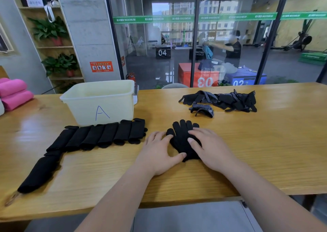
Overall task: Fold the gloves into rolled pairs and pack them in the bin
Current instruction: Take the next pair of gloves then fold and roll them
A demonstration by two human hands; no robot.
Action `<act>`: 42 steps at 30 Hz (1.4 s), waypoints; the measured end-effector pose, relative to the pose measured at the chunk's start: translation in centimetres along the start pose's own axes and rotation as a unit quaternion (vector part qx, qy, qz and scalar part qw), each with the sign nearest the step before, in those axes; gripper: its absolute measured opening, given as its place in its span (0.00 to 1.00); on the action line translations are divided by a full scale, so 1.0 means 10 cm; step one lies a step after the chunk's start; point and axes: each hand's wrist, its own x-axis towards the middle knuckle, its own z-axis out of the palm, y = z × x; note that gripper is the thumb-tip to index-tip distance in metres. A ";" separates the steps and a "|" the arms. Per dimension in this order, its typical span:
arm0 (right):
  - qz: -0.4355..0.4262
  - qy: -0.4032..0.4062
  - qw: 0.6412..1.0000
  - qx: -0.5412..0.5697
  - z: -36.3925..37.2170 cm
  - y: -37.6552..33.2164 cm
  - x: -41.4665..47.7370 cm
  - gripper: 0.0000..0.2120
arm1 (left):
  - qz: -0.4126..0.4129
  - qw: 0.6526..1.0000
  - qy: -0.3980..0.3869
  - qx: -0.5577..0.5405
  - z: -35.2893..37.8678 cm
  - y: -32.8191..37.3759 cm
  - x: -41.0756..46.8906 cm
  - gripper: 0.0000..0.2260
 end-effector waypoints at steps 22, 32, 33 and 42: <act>0.042 -0.153 0.980 -0.118 0.35 -0.26 0.83 0.38 | -0.003 0.996 0.059 -0.063 0.06 -0.08 0.03 0.33; 0.056 -0.170 0.976 -0.126 0.32 -0.33 0.75 0.35 | 0.010 0.995 0.076 -0.057 0.08 -0.09 0.03 0.30; 0.056 -0.168 0.976 -0.126 0.33 -0.34 0.70 0.34 | 0.010 0.995 0.074 -0.060 0.07 -0.09 0.03 0.29; 0.068 -0.003 0.998 -0.012 0.24 -0.18 0.38 0.29 | 0.017 0.998 0.049 -0.024 0.07 -0.08 0.02 0.31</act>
